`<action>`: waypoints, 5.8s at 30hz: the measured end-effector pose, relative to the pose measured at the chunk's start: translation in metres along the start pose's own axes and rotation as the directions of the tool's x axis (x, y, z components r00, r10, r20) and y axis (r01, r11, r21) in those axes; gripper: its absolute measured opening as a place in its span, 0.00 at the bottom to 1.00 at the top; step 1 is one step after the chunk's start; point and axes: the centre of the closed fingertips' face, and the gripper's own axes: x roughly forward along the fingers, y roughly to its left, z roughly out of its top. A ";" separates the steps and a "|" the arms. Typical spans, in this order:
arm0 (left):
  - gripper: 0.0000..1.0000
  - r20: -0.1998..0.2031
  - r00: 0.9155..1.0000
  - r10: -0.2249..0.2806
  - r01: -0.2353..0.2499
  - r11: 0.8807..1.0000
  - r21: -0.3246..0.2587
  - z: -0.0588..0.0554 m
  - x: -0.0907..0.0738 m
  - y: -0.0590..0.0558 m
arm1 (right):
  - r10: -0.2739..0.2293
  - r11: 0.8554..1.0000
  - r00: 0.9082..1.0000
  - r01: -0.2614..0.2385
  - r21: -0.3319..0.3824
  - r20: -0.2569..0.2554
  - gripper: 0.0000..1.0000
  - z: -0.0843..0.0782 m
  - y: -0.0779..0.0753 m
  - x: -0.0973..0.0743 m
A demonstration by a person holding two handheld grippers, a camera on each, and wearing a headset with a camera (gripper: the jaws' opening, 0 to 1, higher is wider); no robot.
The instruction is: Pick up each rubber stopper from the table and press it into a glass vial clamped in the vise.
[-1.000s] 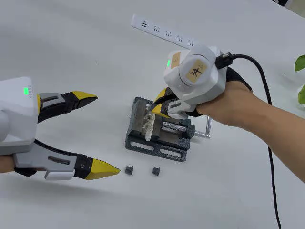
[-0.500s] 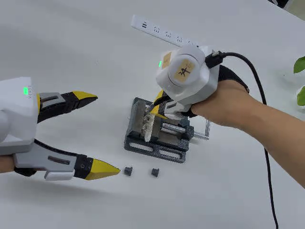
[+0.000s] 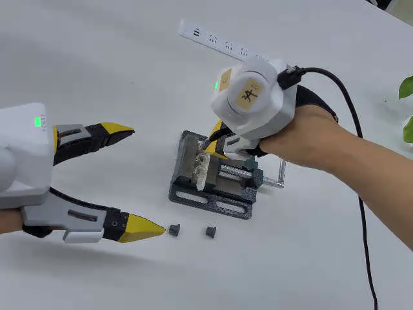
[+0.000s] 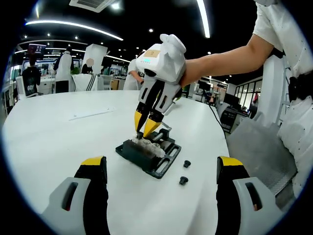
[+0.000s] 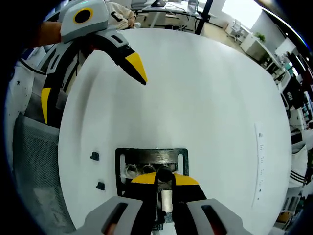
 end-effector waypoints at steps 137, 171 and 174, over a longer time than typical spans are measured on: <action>0.91 0.032 0.999 -0.020 0.020 1.000 -0.013 0.005 0.010 -0.001 | 0.067 0.997 0.995 -0.068 0.021 0.071 0.00 0.003 0.001 -0.003; 0.91 0.046 0.999 -0.020 0.021 1.000 -0.015 0.005 0.012 -0.001 | 0.094 0.995 0.995 -0.095 0.020 0.038 0.00 0.003 0.001 -0.002; 0.91 0.042 0.999 -0.021 0.022 1.000 -0.015 0.004 0.012 -0.002 | 0.099 0.995 0.995 -0.100 0.017 0.032 0.00 0.003 0.001 -0.001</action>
